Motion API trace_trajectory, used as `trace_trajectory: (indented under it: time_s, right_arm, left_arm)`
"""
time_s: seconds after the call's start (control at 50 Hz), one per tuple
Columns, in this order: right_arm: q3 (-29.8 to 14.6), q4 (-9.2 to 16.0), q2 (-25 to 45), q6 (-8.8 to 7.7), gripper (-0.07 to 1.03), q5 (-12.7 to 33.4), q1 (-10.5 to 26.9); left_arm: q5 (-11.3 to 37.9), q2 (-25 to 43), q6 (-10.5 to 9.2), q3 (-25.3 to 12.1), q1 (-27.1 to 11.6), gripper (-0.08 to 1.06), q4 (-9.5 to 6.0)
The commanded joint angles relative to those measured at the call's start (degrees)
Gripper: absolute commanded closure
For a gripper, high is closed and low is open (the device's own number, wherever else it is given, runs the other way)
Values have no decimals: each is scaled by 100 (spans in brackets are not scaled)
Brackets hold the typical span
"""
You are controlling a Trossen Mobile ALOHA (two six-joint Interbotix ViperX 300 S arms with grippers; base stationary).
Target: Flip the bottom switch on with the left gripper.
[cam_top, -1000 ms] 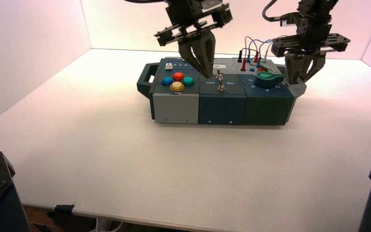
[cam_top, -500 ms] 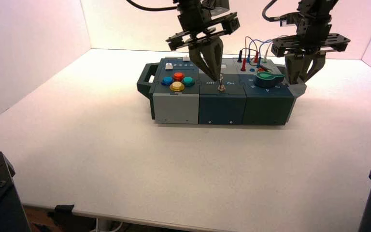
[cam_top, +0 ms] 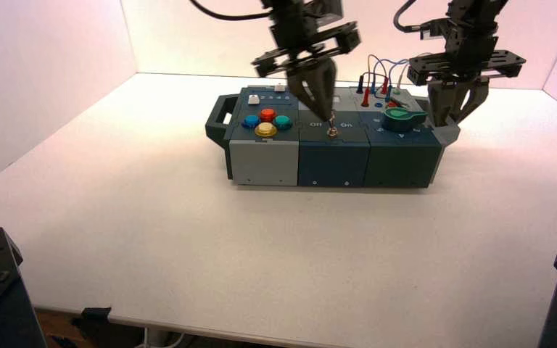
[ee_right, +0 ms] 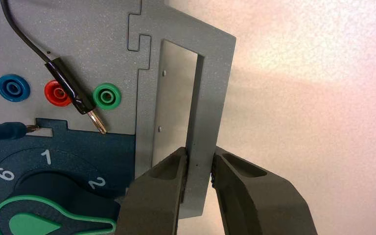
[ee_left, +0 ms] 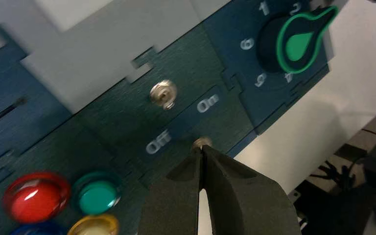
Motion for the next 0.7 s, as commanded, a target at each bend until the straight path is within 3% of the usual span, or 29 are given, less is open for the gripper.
trace_trajectory:
  time_s: [0.02, 0.36, 0.7]
  right_arm:
    - [-9, -35, -9, -167, 98, 26, -26]
    - [-35, -35, 53, -167, 98, 26, -26]
    - [-35, -26, 53, -176, 98, 26, -26]
  left_arm:
    - [-62, -431, -18, 62, 149, 101, 0]
    - [26, -422, 9, 202, 88, 101, -9]
    - [97, -308, -9, 53, -35, 101, -35]
